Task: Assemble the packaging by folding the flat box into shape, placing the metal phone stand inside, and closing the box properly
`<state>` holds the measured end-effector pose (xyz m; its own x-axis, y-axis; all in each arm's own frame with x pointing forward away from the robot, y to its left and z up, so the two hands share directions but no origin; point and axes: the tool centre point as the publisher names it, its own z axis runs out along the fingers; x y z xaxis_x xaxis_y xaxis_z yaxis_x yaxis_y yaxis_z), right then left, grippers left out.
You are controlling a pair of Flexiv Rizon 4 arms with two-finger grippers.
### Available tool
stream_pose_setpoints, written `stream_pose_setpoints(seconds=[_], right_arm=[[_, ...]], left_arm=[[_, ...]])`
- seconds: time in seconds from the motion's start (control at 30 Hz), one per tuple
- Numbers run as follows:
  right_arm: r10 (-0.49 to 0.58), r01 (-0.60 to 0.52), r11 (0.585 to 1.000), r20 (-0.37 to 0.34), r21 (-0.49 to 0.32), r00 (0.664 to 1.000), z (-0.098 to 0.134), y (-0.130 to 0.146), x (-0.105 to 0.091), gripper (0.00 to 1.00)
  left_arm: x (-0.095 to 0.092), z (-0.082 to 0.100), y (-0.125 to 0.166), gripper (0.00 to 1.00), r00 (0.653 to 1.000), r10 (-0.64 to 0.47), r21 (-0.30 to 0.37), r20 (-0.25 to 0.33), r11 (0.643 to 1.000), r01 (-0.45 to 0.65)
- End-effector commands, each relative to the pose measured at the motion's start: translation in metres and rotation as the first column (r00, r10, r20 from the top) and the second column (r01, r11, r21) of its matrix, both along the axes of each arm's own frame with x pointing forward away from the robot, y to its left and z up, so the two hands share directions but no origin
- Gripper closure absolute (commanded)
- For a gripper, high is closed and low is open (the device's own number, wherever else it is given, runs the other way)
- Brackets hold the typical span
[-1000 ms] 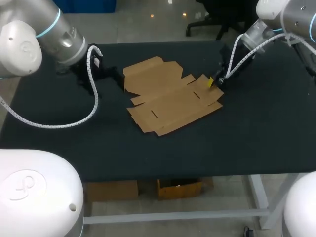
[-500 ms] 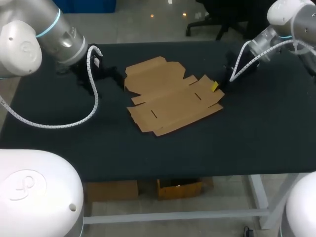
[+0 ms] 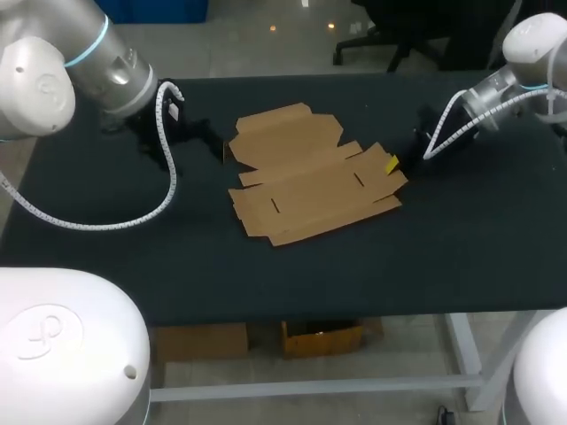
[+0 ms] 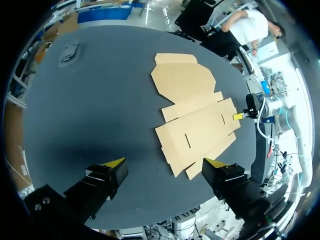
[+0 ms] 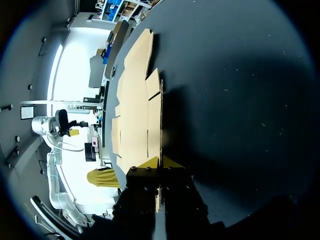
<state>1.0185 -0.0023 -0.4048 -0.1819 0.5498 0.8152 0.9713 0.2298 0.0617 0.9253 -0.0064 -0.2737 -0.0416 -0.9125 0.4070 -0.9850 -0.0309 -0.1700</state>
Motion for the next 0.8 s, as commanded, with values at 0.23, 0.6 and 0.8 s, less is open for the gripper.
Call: stream_pose_setpoints(seconds=[0.23,0.6,0.8], right_arm=[[-0.126,0.124,0.992,0.045,0.038,0.991,0.002,0.011,-0.022,1.00],[-0.199,0.199,0.980,0.024,0.017,0.980,0.006,0.011,-0.039,0.00],[-0.201,0.201,0.979,-0.018,-0.033,0.979,0.008,0.001,-0.034,0.00]], left_arm=[[0.000,0.000,0.000,0.00,1.000,0.000,0.002,0.000,1.000,0.000],[0.000,0.000,0.000,0.00,1.000,0.000,0.002,0.000,1.000,0.000],[0.000,0.000,0.000,0.00,1.000,0.000,0.002,0.000,1.000,0.000]])
